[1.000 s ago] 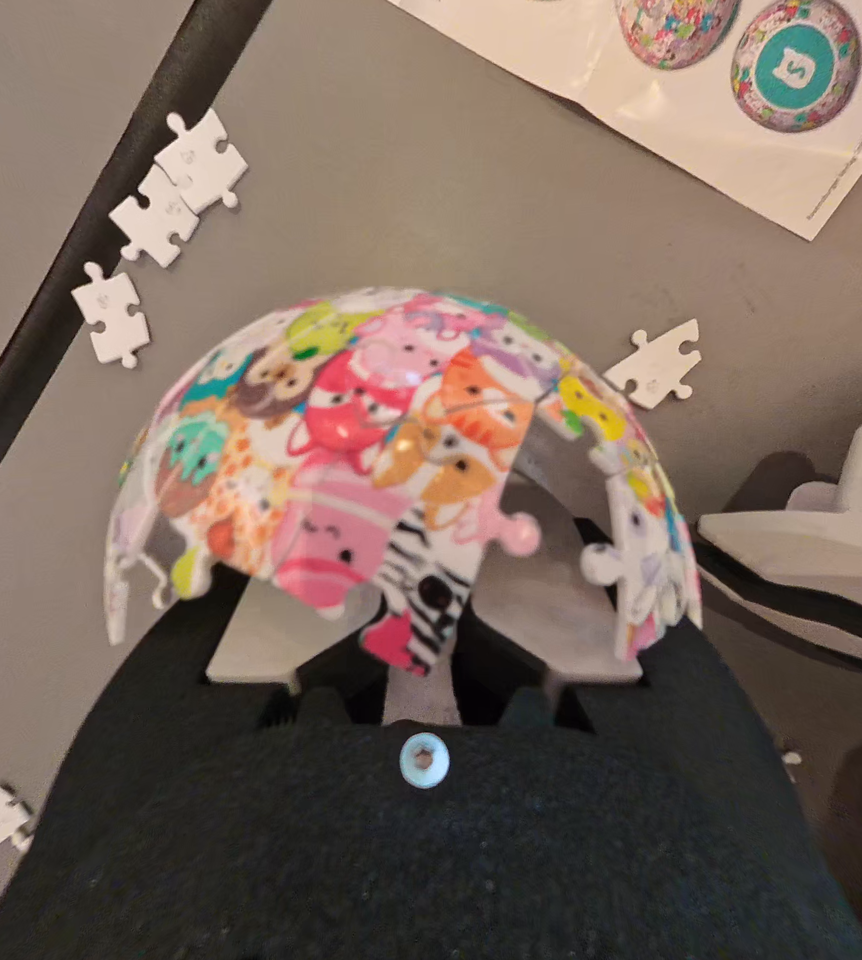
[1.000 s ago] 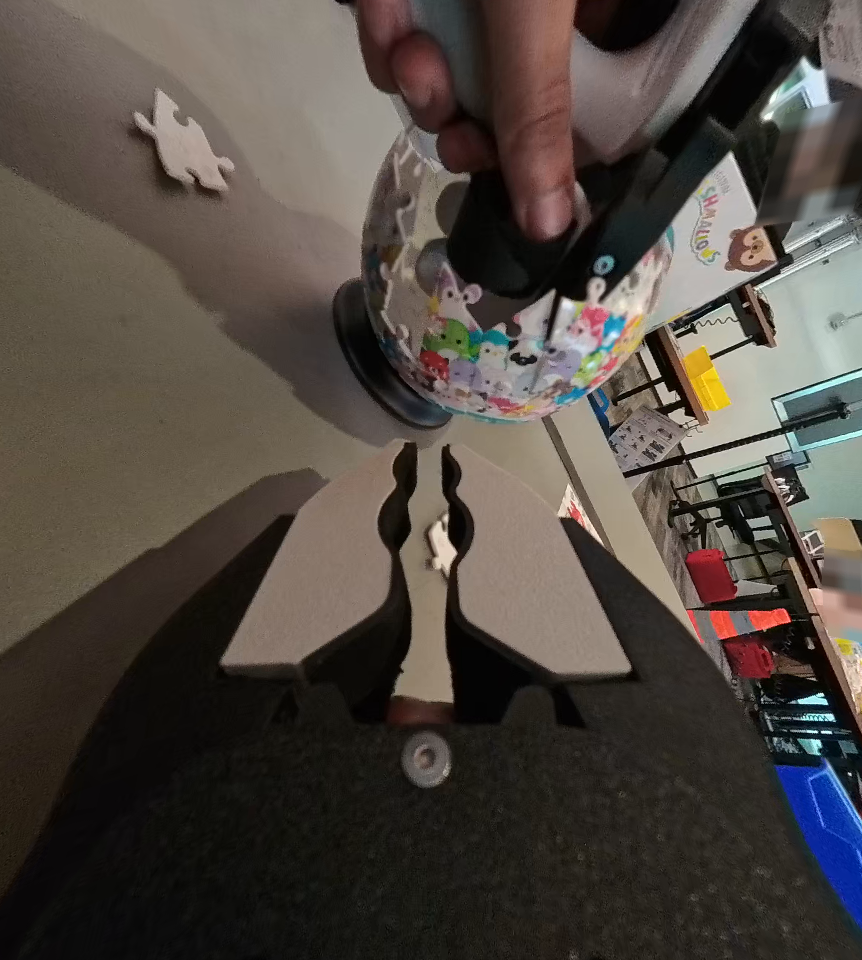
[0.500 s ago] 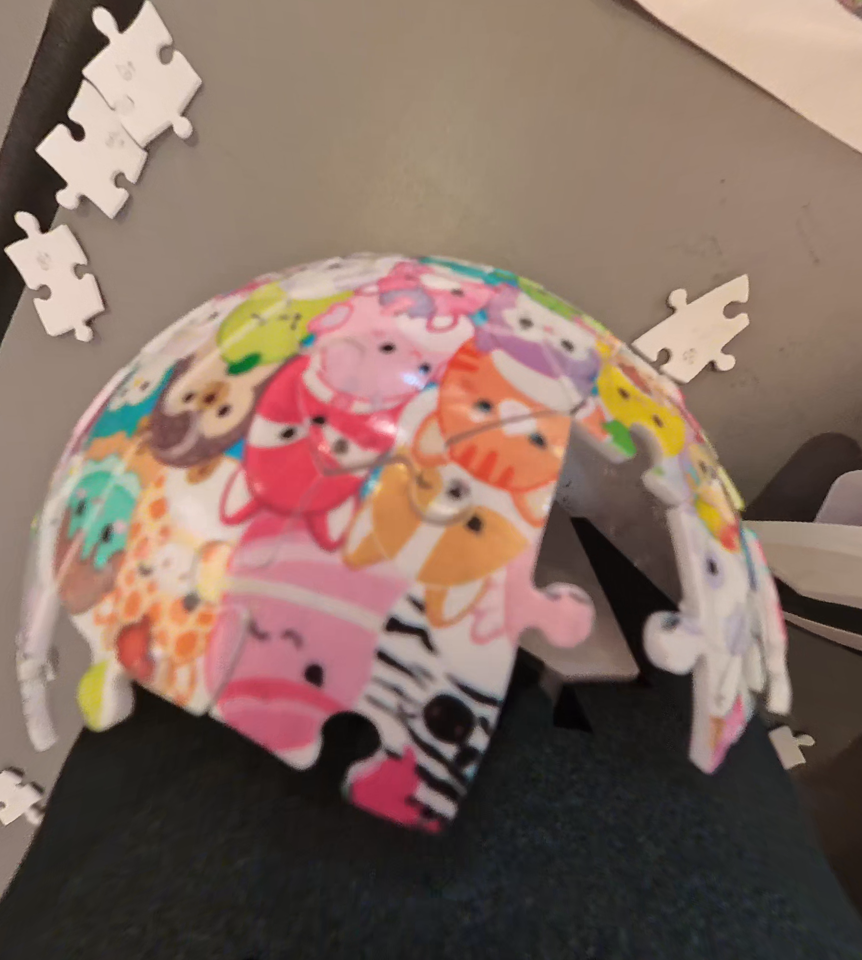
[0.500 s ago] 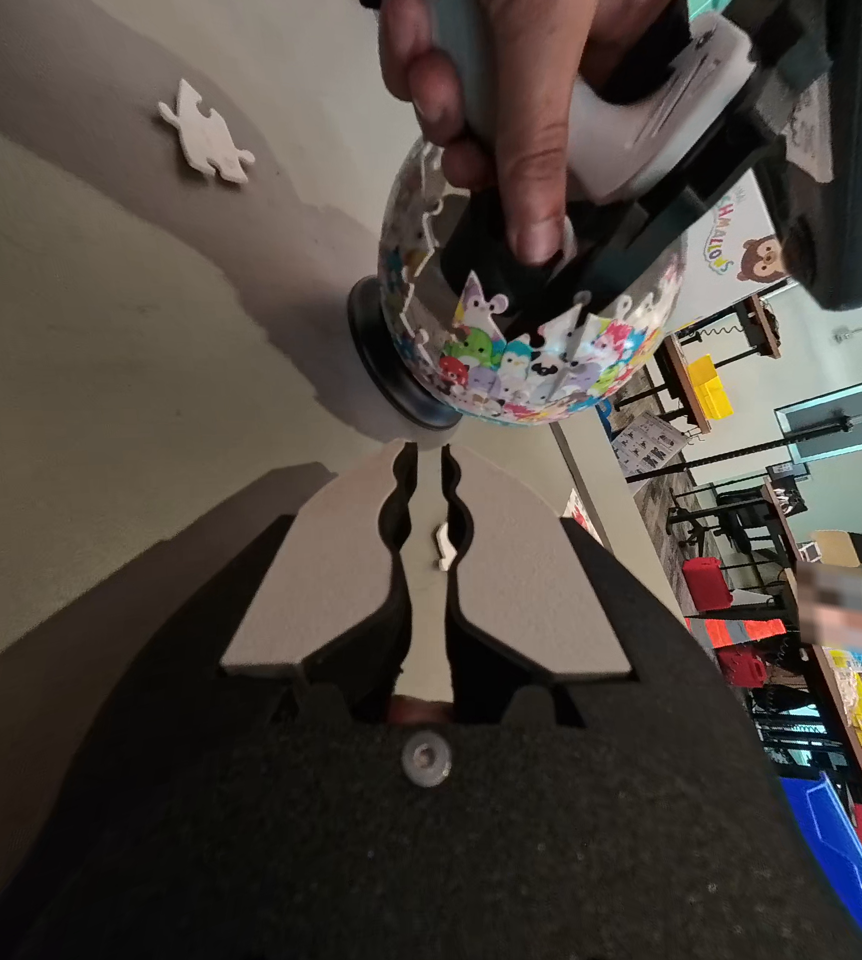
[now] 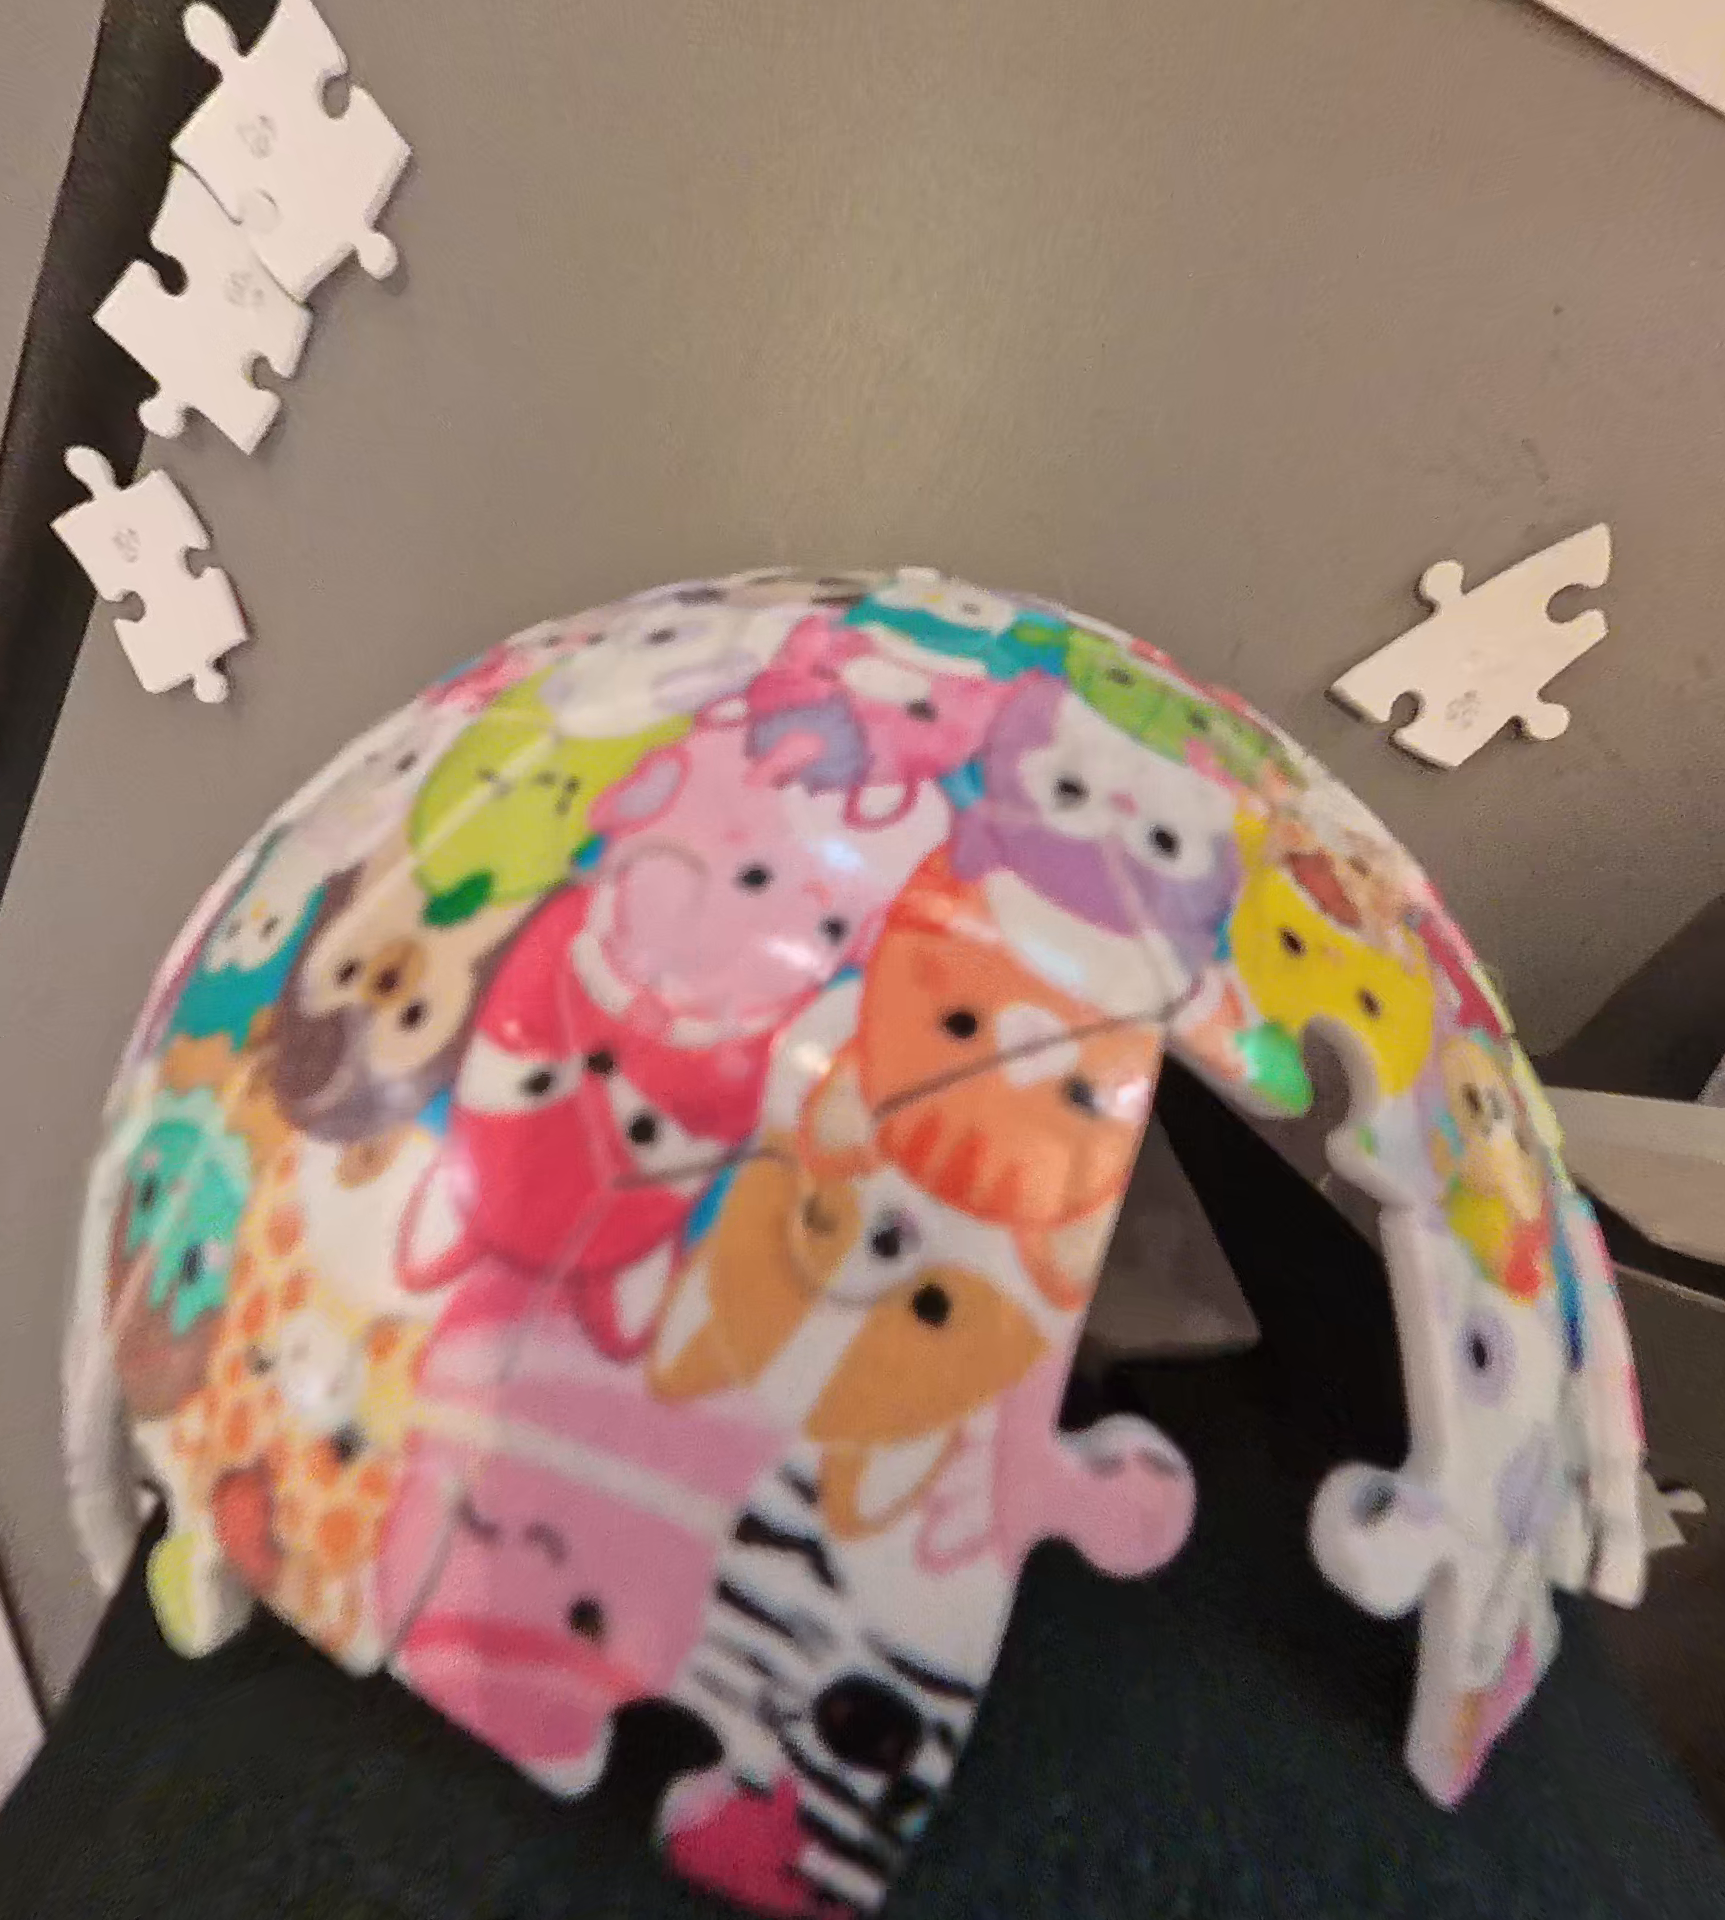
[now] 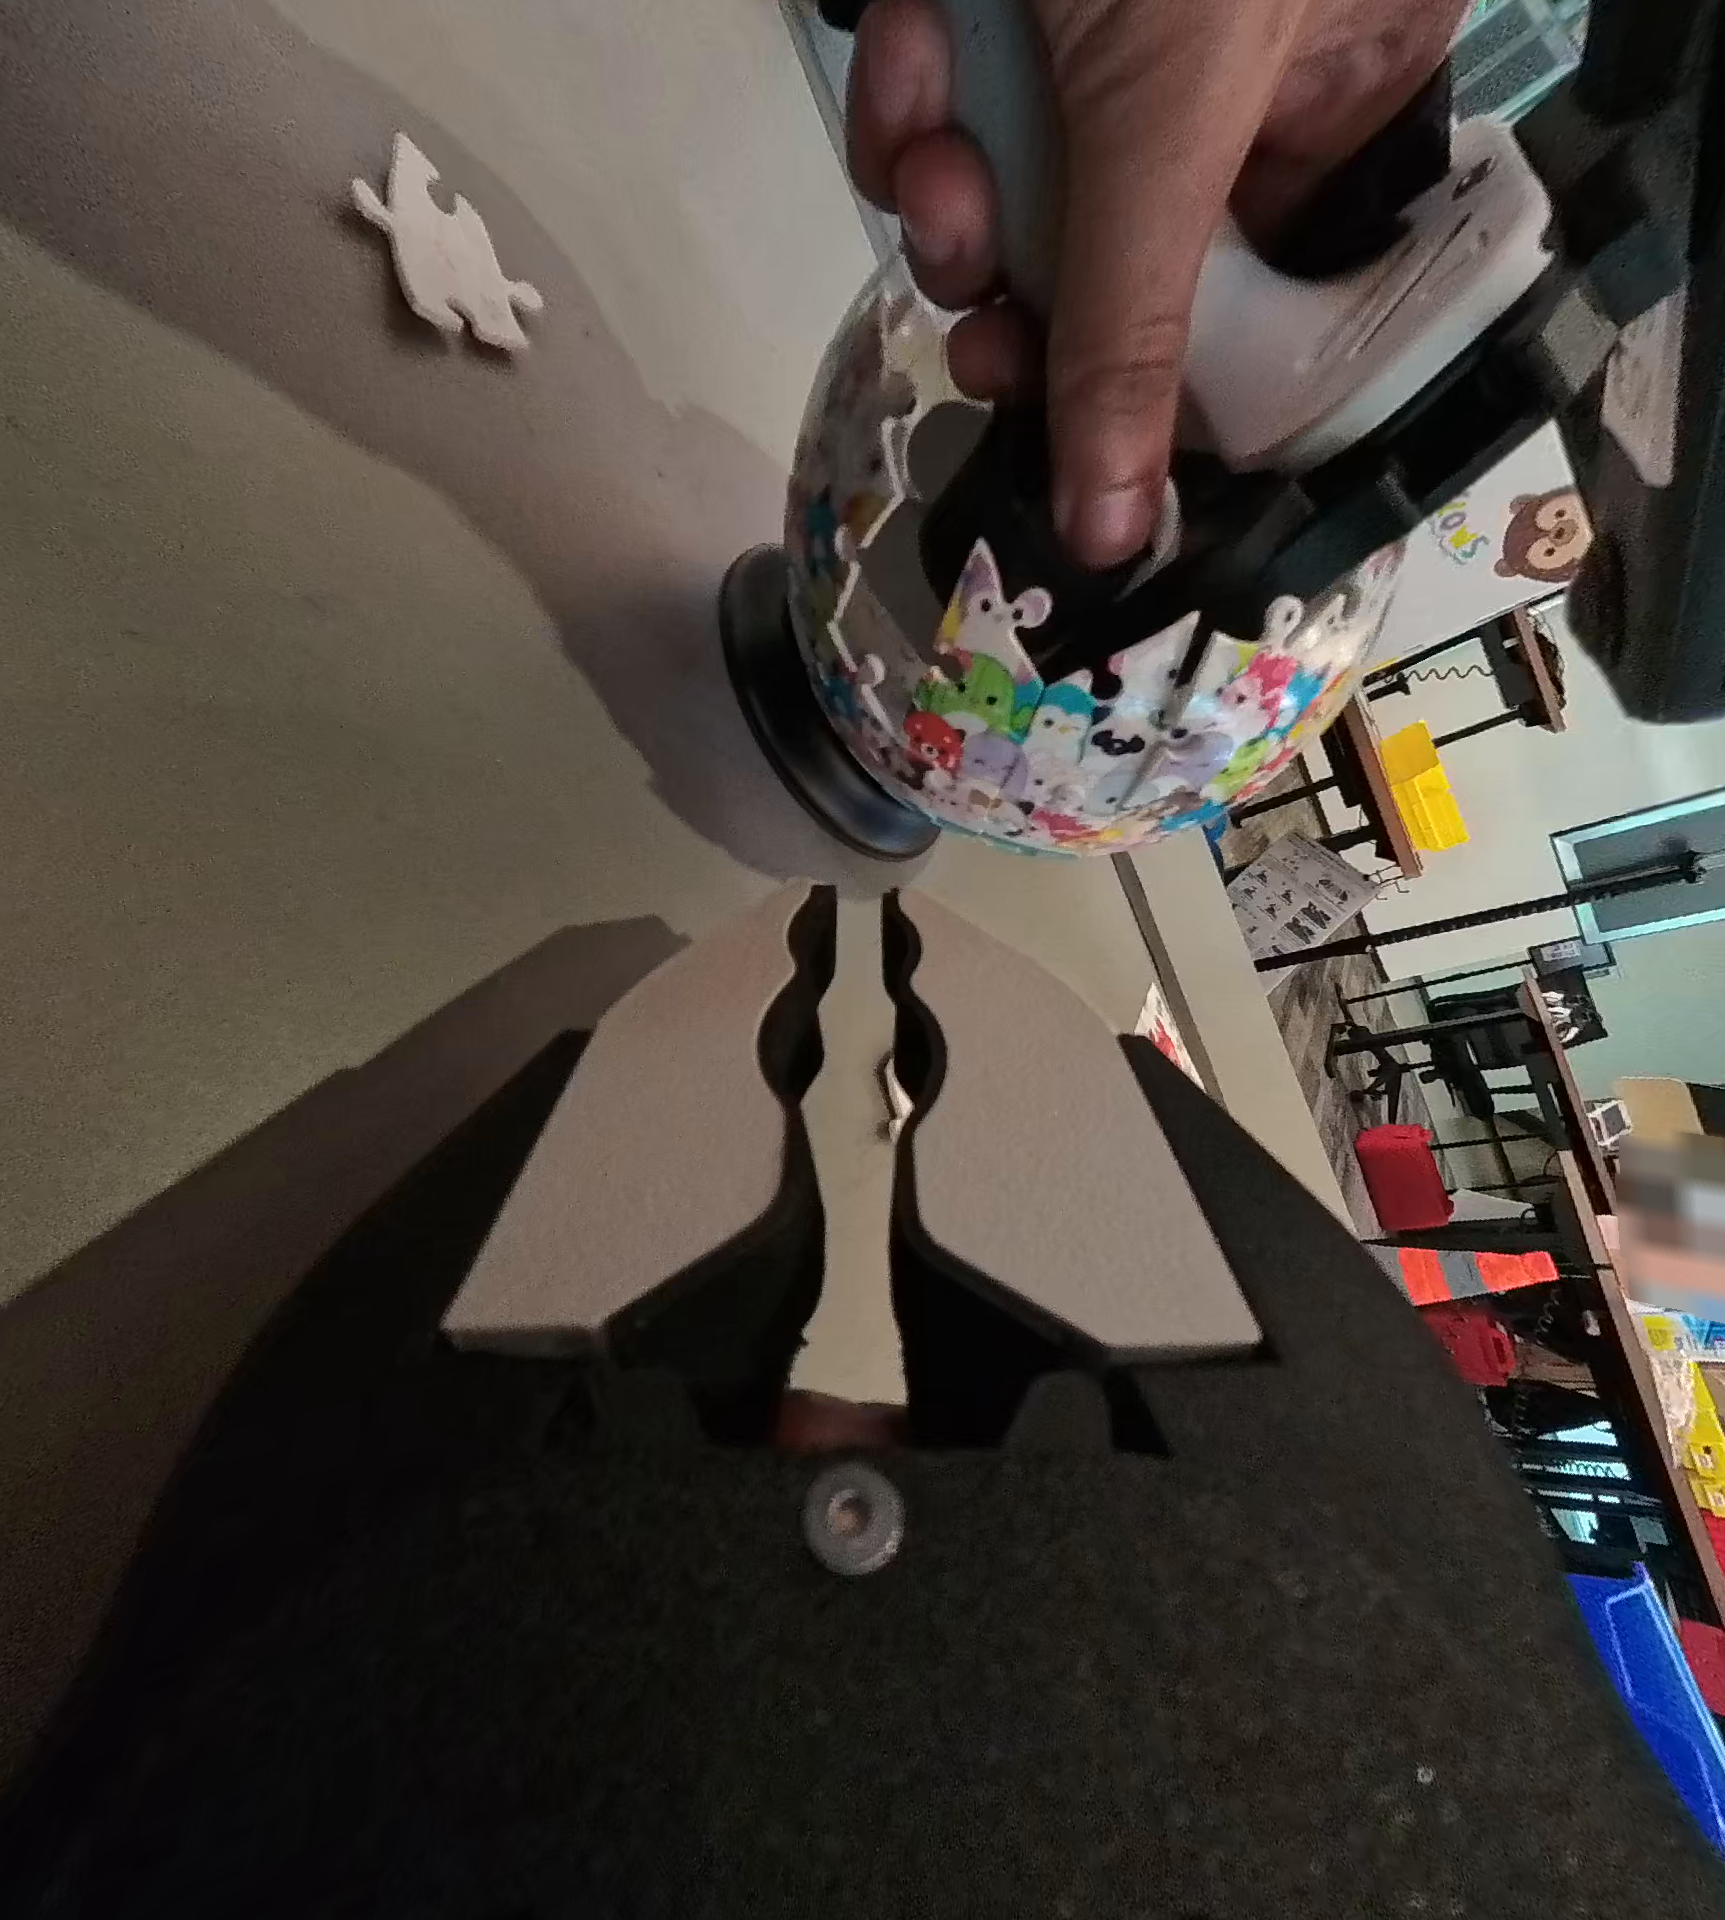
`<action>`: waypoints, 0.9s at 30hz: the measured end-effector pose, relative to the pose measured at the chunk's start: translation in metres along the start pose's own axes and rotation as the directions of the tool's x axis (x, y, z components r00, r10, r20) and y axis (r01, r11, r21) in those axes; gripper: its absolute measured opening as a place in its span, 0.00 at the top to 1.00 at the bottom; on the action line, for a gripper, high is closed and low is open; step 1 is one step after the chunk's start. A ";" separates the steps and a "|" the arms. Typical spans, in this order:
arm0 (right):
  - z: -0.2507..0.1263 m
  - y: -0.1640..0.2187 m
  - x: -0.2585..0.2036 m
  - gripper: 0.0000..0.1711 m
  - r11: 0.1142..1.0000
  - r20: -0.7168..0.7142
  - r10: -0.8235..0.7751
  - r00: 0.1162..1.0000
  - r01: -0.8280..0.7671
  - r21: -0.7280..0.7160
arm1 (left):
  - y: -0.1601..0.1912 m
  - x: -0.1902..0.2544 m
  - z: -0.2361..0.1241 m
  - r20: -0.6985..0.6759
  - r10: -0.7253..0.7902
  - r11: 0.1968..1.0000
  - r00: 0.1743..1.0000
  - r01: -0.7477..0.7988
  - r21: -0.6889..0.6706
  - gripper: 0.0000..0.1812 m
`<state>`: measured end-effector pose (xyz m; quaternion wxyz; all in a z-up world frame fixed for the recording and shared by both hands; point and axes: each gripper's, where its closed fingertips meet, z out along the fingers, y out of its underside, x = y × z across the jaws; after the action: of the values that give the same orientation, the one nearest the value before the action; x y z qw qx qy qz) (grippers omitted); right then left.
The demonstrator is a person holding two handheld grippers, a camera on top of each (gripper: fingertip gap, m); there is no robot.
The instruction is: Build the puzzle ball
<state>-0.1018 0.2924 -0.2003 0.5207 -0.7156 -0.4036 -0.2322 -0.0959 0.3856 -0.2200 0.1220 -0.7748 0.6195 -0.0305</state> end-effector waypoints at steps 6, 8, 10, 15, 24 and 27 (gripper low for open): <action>-0.001 0.000 0.000 0.96 1.000 0.002 -0.007 1.000 0.007 -0.003 | 0.003 0.001 0.001 -0.013 0.002 1.000 1.000 -0.002 -0.023 0.73; -0.001 0.000 0.000 0.96 1.000 0.002 -0.007 1.000 0.007 -0.003 | 0.006 0.000 0.001 -0.014 0.004 0.999 1.000 -0.004 -0.031 0.38; -0.002 0.000 0.000 0.96 1.000 0.003 -0.007 1.000 0.007 -0.004 | 0.009 0.000 0.001 -0.015 0.003 0.999 1.000 -0.004 -0.037 0.16; -0.002 0.000 0.000 0.96 1.000 0.004 -0.014 1.000 0.014 -0.007 | 0.014 0.001 -0.002 -0.020 0.015 0.999 1.000 -0.016 -0.039 0.37; -0.002 0.000 0.000 0.96 1.000 0.005 -0.019 1.000 0.019 -0.005 | 0.001 0.000 -0.001 -0.029 0.051 0.998 0.998 -0.050 0.026 0.26; -0.002 0.001 0.000 0.96 1.000 0.006 -0.020 1.000 0.020 -0.007 | -0.002 0.000 -0.002 -0.030 0.049 0.998 0.998 -0.048 0.029 0.34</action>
<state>-0.1012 0.2901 -0.2000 0.5147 -0.7140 -0.4115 -0.2365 -0.0942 0.3854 -0.2181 0.1239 -0.7571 0.6396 -0.0481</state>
